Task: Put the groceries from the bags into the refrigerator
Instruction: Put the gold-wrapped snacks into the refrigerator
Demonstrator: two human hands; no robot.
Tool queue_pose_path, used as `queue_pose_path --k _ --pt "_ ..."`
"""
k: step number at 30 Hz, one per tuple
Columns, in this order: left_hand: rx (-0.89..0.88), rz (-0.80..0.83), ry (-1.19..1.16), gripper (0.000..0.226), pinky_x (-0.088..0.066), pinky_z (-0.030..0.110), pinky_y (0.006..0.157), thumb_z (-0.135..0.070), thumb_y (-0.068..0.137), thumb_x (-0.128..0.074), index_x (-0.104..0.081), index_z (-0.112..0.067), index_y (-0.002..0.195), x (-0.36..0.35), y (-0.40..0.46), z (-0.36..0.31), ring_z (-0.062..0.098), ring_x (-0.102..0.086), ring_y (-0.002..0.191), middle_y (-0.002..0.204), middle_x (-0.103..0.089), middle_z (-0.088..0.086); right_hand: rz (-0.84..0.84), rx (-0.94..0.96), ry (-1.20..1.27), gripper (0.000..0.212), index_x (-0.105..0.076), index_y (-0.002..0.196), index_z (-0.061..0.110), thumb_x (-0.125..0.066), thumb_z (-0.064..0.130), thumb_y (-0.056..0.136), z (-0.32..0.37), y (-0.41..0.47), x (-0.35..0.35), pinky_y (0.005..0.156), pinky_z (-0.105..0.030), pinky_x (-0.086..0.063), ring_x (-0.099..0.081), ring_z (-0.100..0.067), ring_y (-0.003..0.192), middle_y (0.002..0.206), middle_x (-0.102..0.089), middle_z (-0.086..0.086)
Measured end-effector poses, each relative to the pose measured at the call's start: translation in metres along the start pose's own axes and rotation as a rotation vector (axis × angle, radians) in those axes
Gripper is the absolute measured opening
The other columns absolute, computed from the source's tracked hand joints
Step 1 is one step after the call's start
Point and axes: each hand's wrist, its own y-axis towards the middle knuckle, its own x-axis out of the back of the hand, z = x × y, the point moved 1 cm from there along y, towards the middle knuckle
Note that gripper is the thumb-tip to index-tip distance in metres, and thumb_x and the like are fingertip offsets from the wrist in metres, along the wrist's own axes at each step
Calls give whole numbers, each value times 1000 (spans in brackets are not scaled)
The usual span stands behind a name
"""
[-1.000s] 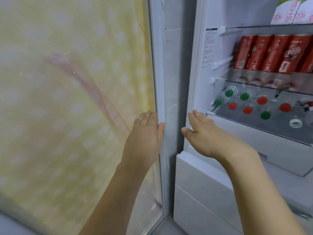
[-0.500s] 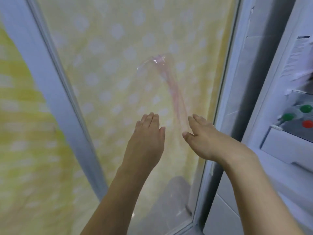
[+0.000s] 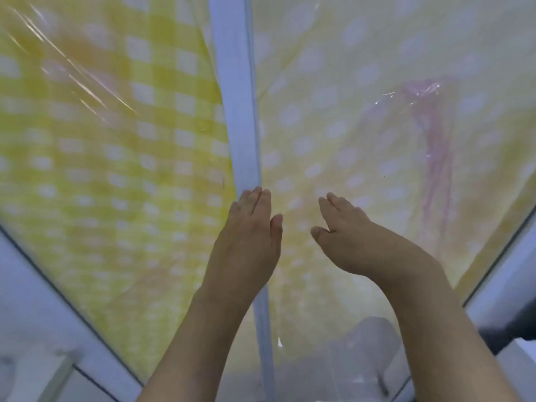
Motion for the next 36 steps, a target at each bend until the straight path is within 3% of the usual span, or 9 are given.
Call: queue_pose_path --k 3,9,11,14,20,30,36 --pt "88 -54 27 51 -15 33 120 -25 106 -38 -32 -5 152 16 -13 27 23 -19 151 160 -30 9 19 111 -8 59 2 157 14 -25 31 107 27 12 -10 119 -32 6 11 -15 150 164 13 0" --pt "274 -92 102 53 -17 33 120 -29 107 -34 -25 -12 155 51 -46 89 15 -10 152 164 -21 3 89 218 -47 59 -4 156 13 -29 33 106 102 20 -28 120 -37 -3 2 -26 151 163 5 -11" --pt "335 -114 113 53 -18 34 122 -30 107 -34 -25 -12 156 70 -60 110 15 -10 152 164 -21 3 64 296 -78 57 -7 155 12 -28 32 106 128 14 -26 119 -35 -4 -1 -22 150 164 -3 -6" --pt "395 -161 146 53 -16 34 122 -30 106 -35 -26 -11 155 96 -78 139 16 -12 152 163 -23 4 37 410 -57 57 -1 157 18 -24 34 107 169 2 -14 118 -28 2 6 -14 150 164 6 3" --pt "503 -252 182 53 -14 30 120 -29 105 -38 -29 -10 154 142 -118 184 17 -17 151 162 -26 6 74 567 -127 60 5 156 13 -25 31 107 247 6 -44 120 -32 6 14 -16 150 163 16 -2" --pt "712 -345 282 52 -13 31 122 -29 106 -36 -28 -10 154 204 -199 253 17 -16 152 162 -26 5 154 795 -121 60 2 156 12 -26 29 106 362 -1 -107 121 -34 5 11 -16 150 164 13 -2" --pt "818 -394 347 52 -13 24 119 -29 105 -38 -32 -10 153 229 -244 292 17 -19 151 160 -30 5 188 952 -133 60 0 156 11 -28 28 106 425 -13 -135 120 -33 4 7 -17 151 164 9 -4"
